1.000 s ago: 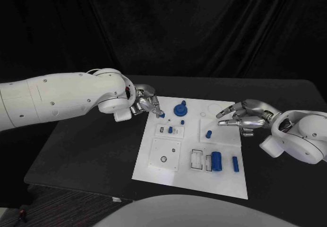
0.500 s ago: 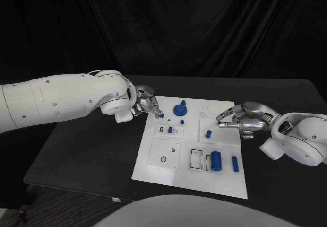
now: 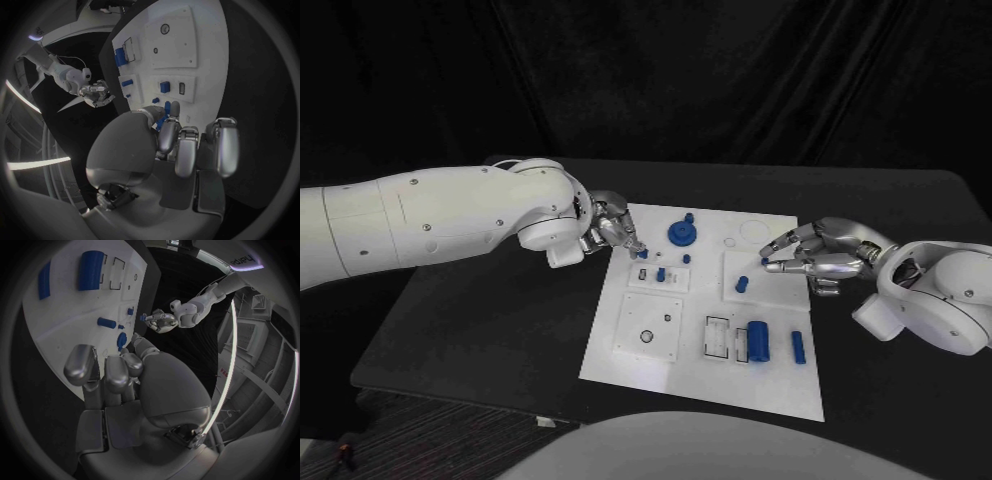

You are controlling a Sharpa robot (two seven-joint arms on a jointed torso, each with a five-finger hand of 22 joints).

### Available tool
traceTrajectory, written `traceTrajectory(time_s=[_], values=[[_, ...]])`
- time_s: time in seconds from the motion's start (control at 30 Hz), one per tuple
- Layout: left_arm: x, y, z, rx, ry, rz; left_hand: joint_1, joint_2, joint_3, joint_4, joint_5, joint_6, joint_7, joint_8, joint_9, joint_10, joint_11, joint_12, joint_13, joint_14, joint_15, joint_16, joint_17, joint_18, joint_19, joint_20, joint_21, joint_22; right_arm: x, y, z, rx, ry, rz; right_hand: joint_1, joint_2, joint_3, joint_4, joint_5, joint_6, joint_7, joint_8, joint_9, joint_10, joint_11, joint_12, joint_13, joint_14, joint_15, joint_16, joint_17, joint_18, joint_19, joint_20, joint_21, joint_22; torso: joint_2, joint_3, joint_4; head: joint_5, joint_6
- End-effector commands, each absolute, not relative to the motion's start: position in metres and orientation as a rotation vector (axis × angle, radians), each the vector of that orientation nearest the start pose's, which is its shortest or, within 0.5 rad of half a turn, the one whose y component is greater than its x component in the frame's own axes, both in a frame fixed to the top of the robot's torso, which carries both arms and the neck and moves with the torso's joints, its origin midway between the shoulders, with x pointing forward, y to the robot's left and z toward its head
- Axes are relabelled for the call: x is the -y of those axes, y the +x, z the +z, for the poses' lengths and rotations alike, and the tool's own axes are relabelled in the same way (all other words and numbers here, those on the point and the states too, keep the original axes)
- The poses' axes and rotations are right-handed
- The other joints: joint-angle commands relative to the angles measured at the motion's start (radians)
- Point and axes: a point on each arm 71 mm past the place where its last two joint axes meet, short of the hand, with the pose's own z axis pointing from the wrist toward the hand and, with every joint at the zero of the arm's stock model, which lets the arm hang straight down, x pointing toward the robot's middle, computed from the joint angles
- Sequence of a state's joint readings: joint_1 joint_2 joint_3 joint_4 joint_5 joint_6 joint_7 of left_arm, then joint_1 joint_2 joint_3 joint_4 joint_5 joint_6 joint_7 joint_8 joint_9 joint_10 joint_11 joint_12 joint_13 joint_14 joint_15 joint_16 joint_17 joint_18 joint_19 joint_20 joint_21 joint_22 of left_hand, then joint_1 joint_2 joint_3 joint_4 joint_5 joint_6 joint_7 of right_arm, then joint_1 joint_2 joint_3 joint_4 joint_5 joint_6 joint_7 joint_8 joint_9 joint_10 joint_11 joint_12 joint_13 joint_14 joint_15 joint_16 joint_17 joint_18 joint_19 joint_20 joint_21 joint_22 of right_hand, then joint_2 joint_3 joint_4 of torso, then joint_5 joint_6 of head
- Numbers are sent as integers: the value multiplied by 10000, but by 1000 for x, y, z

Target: Assemble the parts on the task board

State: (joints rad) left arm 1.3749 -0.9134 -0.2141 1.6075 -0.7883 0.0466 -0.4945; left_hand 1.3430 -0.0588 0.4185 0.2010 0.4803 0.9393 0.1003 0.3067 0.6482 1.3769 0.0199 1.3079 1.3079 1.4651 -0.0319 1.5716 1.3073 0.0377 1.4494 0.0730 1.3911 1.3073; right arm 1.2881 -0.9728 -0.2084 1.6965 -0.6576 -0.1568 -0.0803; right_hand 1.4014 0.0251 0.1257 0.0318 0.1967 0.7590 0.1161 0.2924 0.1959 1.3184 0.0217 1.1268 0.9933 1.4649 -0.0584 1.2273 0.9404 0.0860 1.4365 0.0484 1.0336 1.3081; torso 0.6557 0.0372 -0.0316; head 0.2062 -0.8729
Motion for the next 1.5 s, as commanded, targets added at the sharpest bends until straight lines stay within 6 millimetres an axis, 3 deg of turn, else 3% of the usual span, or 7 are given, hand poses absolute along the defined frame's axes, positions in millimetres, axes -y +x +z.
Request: traceTrajectory(time_s=[0.03,0.23,0.57,1.0,1.23,1.5], values=[[-229,460,-205,-23717,-4076,-5547,-111,15,1550,-1597,63,-62,-15,55,17,-81,-5,-54,703,1041,-36,-29,2614,126,-101,19,-56,1964,214,434,-213,-21033,5018,10405,89,-26,-16,69,30,81,17,64,-17,-60,-23,-31,-23,-45,36,-39,-13,172,-48,20,-44,1115,2,8,34,-55,3],[-229,458,-209,-23900,-3979,-5615,-162,42,1587,-1665,50,-110,-2,78,62,-177,12,-151,636,988,-21,-94,2550,153,-181,29,-164,1928,216,434,-213,-21026,5057,10374,90,-28,-17,70,33,81,17,66,-19,-79,-23,-65,-68,-40,36,-26,10,172,-47,20,-44,1115,-13,35,19,-28,3],[-229,455,-218,-24000,-3071,-5257,-210,61,1608,-1724,14,-143,12,100,101,-235,27,-196,606,970,-5,-116,2528,171,-241,42,-241,1904,218,433,-213,-20982,5104,10349,94,-31,-18,73,39,82,15,72,-22,-102,-23,-105,-121,-40,36,-32,1,171,-44,21,-38,1117,-26,29,-11,13,3],[-226,457,-225,-23990,-2897,-5231,-220,72,1613,-1731,15,-147,14,104,108,-241,28,-201,602,964,-3,-122,2522,173,-248,44,-249,1901,218,432,-213,-21017,5101,10356,96,-33,-19,76,43,84,15,77,-25,-142,-22,-175,-210,-40,36,-35,-5,173,-46,21,-52,1113,-23,25,-11,-27,3],[-224,458,-229,-23952,-2940,-5299,-279,97,1635,-1771,34,-177,23,124,141,-372,39,-347,498,892,8,-209,2436,204,-340,54,-373,1859,219,432,-213,-21042,5088,10381,98,-34,-21,87,51,93,15,90,-30,-173,-21,-224,-268,-47,38,-62,-52,178,-52,22,-80,1105,-26,22,-20,14,3],[-222,456,-234,-23978,-2976,-5361,-292,104,1641,-1782,35,-186,26,129,149,-388,41,-361,488,881,10,-222,2424,205,-345,56,-379,1857,220,431,-213,-21077,5083,10408,103,-34,-22,97,55,95,15,99,-38,-226,-24,-311,-373,-51,38,-69,-58,178,-52,23,-86,1104,-14,35,-10,-56,3]])
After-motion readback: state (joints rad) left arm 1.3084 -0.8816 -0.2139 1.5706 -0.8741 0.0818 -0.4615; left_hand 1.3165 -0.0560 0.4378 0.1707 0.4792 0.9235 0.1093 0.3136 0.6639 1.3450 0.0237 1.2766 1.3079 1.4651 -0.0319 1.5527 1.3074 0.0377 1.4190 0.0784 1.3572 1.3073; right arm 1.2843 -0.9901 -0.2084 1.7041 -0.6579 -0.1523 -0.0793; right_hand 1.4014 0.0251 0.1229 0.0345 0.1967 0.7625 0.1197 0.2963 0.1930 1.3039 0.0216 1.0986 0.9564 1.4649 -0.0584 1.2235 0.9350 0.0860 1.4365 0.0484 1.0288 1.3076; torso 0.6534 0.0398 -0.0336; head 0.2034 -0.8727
